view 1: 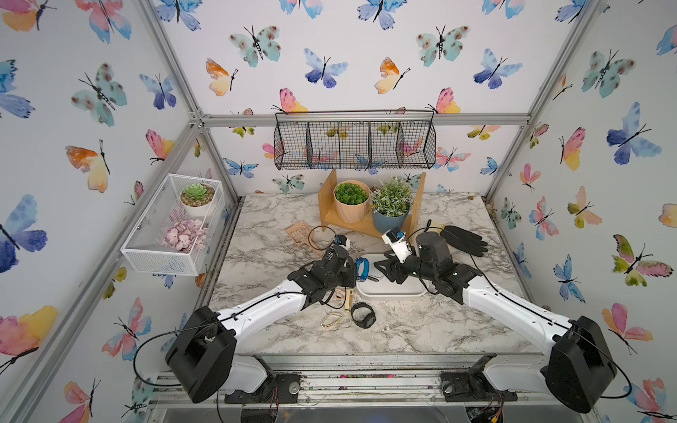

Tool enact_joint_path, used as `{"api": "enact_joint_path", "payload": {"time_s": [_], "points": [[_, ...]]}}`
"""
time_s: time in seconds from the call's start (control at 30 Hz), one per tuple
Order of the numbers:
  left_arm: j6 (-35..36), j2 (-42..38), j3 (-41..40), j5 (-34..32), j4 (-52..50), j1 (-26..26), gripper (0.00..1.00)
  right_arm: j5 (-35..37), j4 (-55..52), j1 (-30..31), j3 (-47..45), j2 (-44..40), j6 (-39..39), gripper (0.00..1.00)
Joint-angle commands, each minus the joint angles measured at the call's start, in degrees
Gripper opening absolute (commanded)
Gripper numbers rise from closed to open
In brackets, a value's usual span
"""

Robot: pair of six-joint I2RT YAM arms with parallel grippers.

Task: Put the watch into the storage box
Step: Place the watch in the storage box.

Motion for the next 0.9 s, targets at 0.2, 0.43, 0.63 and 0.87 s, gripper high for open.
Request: {"api": "enact_joint_path", "payload": {"time_s": [0.2,0.43,0.63,0.87], "points": [[3.01,12.43,10.28,-3.74,-2.76,-5.32,0.0,7.27,0.57,-4.28,-2.61,-0.47,5.98,0.59],[1.75,20.63,15.81,-7.69,-8.75,-5.91,0.0,6.75,2.39,-4.87,-4.57,-0.03,5.16,0.6],[0.86,22.17,16.4,-10.84,-11.01,-6.03,0.0,6.32,2.92,-4.86,-5.04,1.48,4.72,0.6],[1.04,23.49,17.2,-12.64,-12.32,-6.97,0.02,5.71,3.72,-4.88,-4.95,3.0,4.54,0.6]]}}
